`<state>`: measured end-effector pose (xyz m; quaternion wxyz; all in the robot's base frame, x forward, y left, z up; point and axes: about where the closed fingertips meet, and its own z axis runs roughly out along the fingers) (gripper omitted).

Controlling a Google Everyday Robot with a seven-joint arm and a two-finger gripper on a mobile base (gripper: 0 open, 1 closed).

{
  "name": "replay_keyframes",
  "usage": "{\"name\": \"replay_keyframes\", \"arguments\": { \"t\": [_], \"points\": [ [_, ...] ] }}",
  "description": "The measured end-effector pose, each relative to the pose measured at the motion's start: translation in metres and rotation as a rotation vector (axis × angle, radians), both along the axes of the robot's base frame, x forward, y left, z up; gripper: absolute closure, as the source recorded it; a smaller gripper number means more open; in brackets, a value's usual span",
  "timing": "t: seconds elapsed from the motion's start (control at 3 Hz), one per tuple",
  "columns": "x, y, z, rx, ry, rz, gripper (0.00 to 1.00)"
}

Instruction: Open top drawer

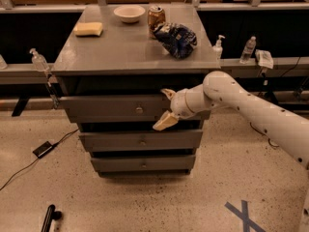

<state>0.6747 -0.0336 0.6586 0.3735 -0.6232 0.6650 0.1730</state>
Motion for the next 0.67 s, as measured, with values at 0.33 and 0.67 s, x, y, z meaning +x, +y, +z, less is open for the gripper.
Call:
{"name": "replay_keyframes", "arguments": {
  "t": [0.33,0.67],
  "points": [
    [0.0,0.0,0.0069,0.0,0.0,0.0,0.11],
    [-0.0001,0.0,0.0102,0.0,-0.001,0.0,0.11]
  ]
}}
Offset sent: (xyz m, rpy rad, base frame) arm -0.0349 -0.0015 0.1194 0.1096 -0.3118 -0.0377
